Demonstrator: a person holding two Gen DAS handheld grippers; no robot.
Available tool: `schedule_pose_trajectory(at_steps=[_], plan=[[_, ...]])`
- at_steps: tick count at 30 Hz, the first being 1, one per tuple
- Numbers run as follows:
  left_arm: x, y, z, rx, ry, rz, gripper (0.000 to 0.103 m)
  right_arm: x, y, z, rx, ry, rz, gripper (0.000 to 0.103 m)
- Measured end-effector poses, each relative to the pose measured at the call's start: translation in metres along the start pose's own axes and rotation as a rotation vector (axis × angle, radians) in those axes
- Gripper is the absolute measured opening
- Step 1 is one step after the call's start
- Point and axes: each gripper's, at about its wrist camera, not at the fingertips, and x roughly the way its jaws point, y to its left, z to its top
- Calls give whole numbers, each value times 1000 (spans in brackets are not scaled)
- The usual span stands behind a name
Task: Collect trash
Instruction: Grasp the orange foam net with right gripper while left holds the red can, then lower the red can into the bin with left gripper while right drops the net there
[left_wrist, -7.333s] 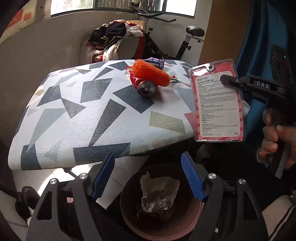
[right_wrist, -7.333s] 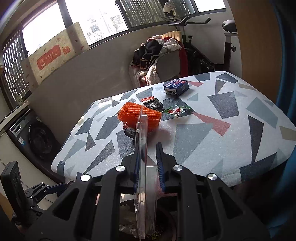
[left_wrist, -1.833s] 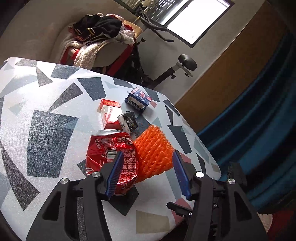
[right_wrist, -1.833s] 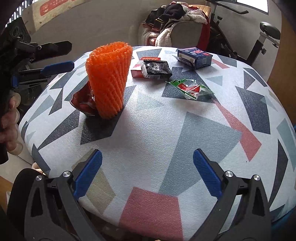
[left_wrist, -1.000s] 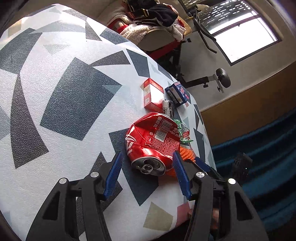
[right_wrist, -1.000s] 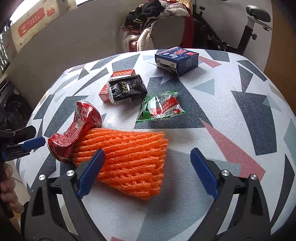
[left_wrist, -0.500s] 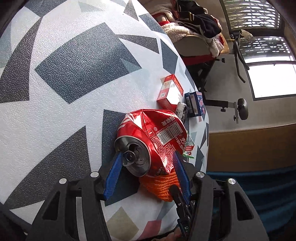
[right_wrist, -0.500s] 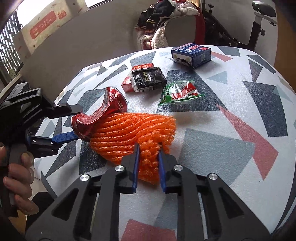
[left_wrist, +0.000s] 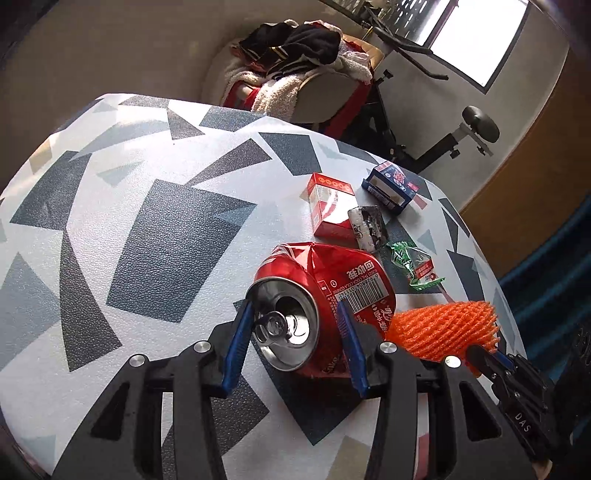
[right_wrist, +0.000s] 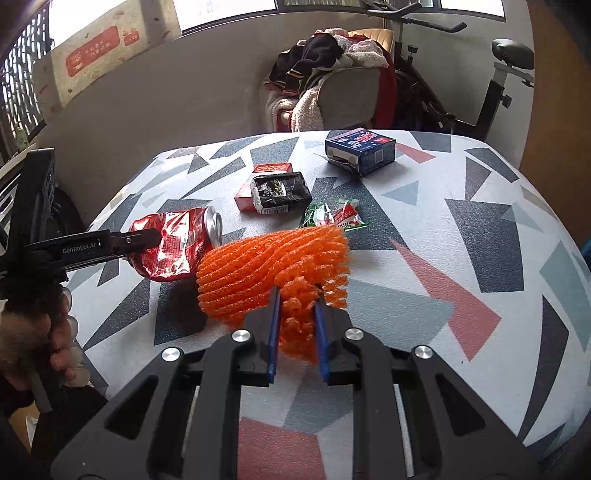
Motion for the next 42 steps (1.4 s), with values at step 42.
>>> schedule_pose_trajectory(at_steps=[42], plan=[[-166,8,-99,207,-68,-68,45,-73,92,-132,-209,293,185,20]])
